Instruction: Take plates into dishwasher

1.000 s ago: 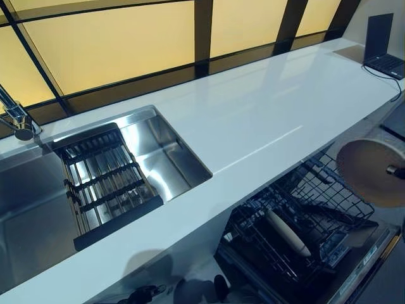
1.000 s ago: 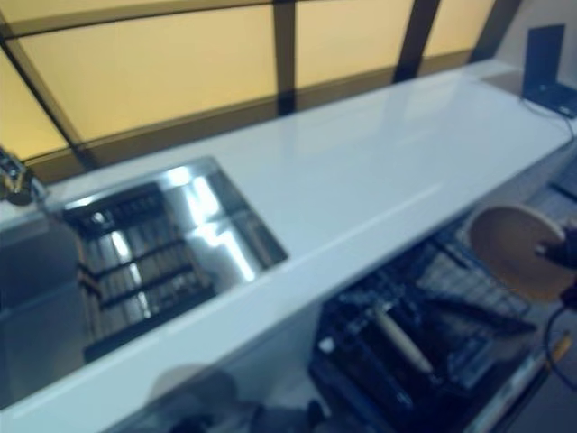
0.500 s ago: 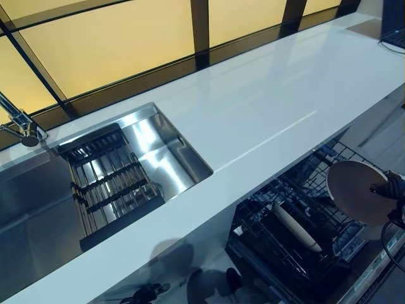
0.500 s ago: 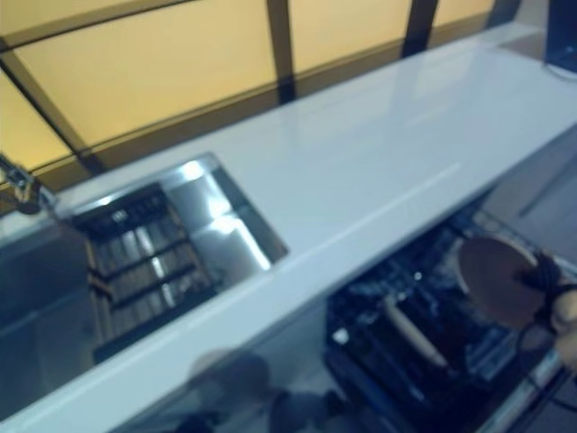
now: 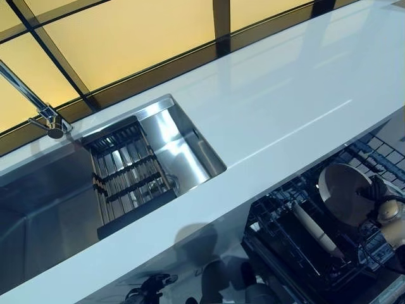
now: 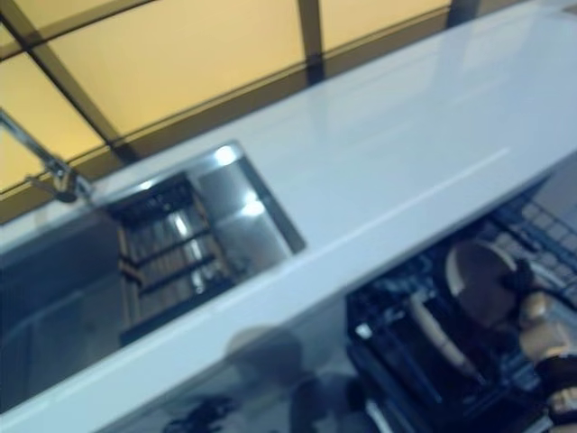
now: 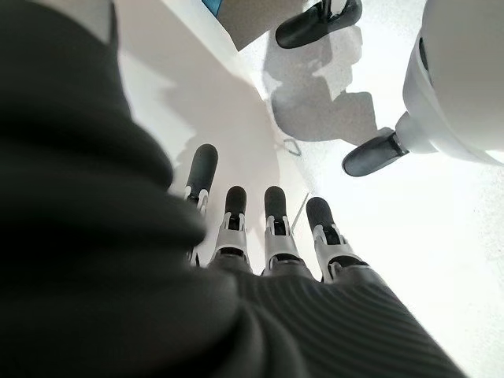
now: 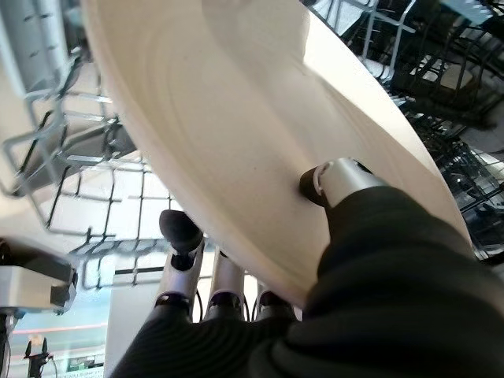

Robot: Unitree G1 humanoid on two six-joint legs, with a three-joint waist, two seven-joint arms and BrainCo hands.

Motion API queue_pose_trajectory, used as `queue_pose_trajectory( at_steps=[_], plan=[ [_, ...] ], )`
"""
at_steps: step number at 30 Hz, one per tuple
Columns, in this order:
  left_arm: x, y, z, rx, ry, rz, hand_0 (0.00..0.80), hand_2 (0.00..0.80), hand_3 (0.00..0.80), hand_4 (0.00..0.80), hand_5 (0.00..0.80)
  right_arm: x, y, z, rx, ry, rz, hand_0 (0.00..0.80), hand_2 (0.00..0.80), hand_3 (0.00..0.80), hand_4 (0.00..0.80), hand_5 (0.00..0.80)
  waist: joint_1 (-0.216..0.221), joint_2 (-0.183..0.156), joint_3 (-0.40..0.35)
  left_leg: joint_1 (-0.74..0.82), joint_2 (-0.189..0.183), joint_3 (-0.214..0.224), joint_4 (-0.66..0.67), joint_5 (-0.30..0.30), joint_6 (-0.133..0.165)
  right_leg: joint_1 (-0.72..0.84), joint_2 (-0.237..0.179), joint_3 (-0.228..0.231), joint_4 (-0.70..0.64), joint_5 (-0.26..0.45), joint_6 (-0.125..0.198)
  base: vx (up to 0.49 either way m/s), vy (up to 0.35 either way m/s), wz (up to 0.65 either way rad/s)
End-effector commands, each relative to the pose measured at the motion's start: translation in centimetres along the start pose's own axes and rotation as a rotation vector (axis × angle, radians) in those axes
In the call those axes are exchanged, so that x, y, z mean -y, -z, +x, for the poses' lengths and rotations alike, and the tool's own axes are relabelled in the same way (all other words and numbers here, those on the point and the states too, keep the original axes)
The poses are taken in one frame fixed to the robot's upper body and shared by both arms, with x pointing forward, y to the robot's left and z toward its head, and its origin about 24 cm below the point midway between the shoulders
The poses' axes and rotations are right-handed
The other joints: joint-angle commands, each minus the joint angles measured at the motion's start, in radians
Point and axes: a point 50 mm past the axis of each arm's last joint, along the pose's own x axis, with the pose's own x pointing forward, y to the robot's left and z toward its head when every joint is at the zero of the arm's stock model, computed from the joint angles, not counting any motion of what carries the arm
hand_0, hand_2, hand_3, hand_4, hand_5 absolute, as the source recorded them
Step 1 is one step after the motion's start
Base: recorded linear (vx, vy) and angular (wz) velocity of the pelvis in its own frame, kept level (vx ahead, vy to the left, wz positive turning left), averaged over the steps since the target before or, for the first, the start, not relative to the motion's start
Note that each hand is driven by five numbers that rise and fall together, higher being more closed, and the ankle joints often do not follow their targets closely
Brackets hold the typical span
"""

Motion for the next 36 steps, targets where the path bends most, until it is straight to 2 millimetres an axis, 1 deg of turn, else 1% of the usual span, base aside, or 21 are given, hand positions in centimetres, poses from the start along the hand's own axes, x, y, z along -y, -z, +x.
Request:
queue_pose_trajectory(
  at_steps=[1, 10, 13, 16, 17, 18, 22, 27, 33, 34, 35, 36],
  plan=[
    [-2.2, -4.4, 0.2, 0.146, -0.039, 0.037, 0.0, 0.0, 0.0, 0.0, 0.0, 0.4, -2.2, 0.9, 0.009, 0.077, -0.055, 0.8, 0.8, 0.8, 0.8, 0.8, 0.022, -0.084, -0.015, 0.01, 0.011, -0.068, 0.001, -0.016, -0.003, 0.04, -0.057, -0.008, 0.004, -0.033, 0.075, 0.008, 0.009, 0.09],
    [-1.9, -4.4, 0.3, 0.141, -0.029, 0.057, 0.0, 0.0, 0.0, 0.0, 0.0, -2.3, -1.5, 1.0, -0.111, 0.015, -0.191, 0.8, 0.8, 0.8, 0.8, 0.8, 0.05, -0.088, -0.02, 0.006, 0.011, -0.09, 0.001, -0.014, 0.0, 0.048, -0.06, -0.017, 0.004, -0.034, 0.076, 0.0, 0.0, 0.0],
    [-2.0, -4.4, 0.3, 0.137, -0.028, 0.066, 0.0, 0.0, 0.0, 0.0, 0.0, -3.2, -1.5, 0.9, -0.12, -0.02, -0.217, 0.8, 0.8, 0.8, 0.8, 0.8, 0.059, -0.091, -0.023, 0.005, 0.011, -0.098, 0.001, -0.013, 0.002, 0.05, -0.059, -0.019, 0.004, -0.035, 0.076, 0.011, -0.014, 0.06],
    [-2.2, -4.5, 0.3, 0.132, -0.03, 0.075, 0.0, 0.0, 0.0, 0.0, 0.0, -4.7, -1.4, 0.6, -0.131, -0.086, -0.238, 0.8, 0.8, 0.8, 0.8, 0.8, 0.068, -0.099, -0.027, 0.003, 0.014, -0.106, 0.001, -0.013, 0.003, 0.053, -0.059, -0.022, 0.004, -0.036, 0.077, 0.014, -0.024, 0.05],
    [-2.2, -4.5, 0.3, 0.132, -0.031, 0.075, 0.0, 0.0, 0.0, 0.0, 0.0, -4.8, -1.4, 0.6, -0.13, -0.088, -0.238, 0.8, 0.8, 0.8, 0.8, 0.8, 0.068, -0.1, -0.027, 0.003, 0.014, -0.107, 0.001, -0.013, 0.003, 0.053, -0.059, -0.022, 0.004, -0.036, 0.077, 0.01, -0.033, 0.11],
    [-2.2, -4.5, 0.3, 0.131, -0.034, 0.079, 0.0, 0.0, 0.0, 0.0, 0.0, -5.5, -1.4, 0.4, -0.132, -0.115, -0.246, 0.8, 0.8, 0.8, 0.8, 0.8, 0.071, -0.104, -0.028, 0.002, 0.015, -0.111, 0.001, -0.012, 0.004, 0.053, -0.058, -0.022, 0.004, -0.035, 0.077, 0.008, -0.026, 0.12],
    [-2.3, -4.7, 0.3, 0.131, -0.037, 0.091, 0.0, 0.0, 0.0, 0.0, 0.0, -6.6, -1.3, 0.1, -0.143, -0.158, -0.255, 0.8, 0.8, 0.8, 0.8, 0.8, 0.079, -0.112, -0.027, 0.001, 0.017, -0.119, 0.001, -0.011, 0.005, 0.055, -0.057, -0.024, 0.004, -0.035, 0.078, 0.002, -0.031, 0.06],
    [-2.5, -4.8, 0.3, 0.132, -0.04, 0.102, 0.0, 0.0, 0.0, 0.0, 0.0, -7.2, -1.2, 0.0, -0.153, -0.187, -0.249, 0.8, 0.8, 0.8, 0.8, 0.8, 0.083, -0.118, -0.025, -0.003, 0.02, -0.126, 0.001, -0.01, 0.006, 0.055, -0.056, -0.023, 0.004, -0.034, 0.077, 0.0, 0.0, 0.0],
    [-2.7, -4.9, 0.2, 0.13, -0.049, 0.105, 0.0, 0.0, 0.0, 0.0, 0.0, -7.0, -0.9, -0.1, -0.161, -0.197, -0.242, 0.8, 0.8, 0.8, 0.8, 0.8, 0.082, -0.126, -0.025, -0.005, 0.022, -0.132, 0.001, -0.009, 0.005, 0.054, -0.054, -0.016, 0.004, -0.034, 0.078, 0.0, 0.0, 0.0],
    [-2.8, -4.9, 0.2, 0.131, -0.051, 0.104, 0.0, 0.0, 0.0, 0.0, 0.0, -6.8, -0.9, -0.1, -0.161, -0.187, -0.243, 0.533, 0.533, 0.533, 0.533, 0.533, 0.081, -0.128, -0.024, -0.005, 0.023, -0.132, 0.001, -0.008, 0.005, 0.054, -0.054, -0.015, 0.004, -0.034, 0.078, 0.0, 0.0, 0.0],
    [-3.0, -4.9, 0.2, 0.129, -0.056, 0.102, 0.0, 0.0, 0.0, 0.0, 0.0, -6.6, -0.7, -0.1, -0.171, -0.188, -0.24, 0.0, 0.0, 0.0, 0.0, 0.0, 0.079, -0.13, -0.025, -0.003, 0.023, -0.132, 0.001, -0.008, 0.005, 0.056, -0.052, -0.013, 0.004, -0.034, 0.078, 0.0, 0.0, 0.0],
    [-3.0, -4.9, 0.1, 0.128, -0.058, 0.101, 0.0, 0.0, 0.0, 0.0, 0.0, -6.4, -0.6, -0.2, -0.178, -0.193, -0.239, 0.0, 0.0, 0.0, 0.0, 0.0, 0.077, -0.132, -0.026, -0.002, 0.024, -0.131, 0.001, -0.008, 0.005, 0.056, -0.051, -0.011, 0.004, -0.034, 0.078, 0.0, 0.0, 0.0]
  ],
)
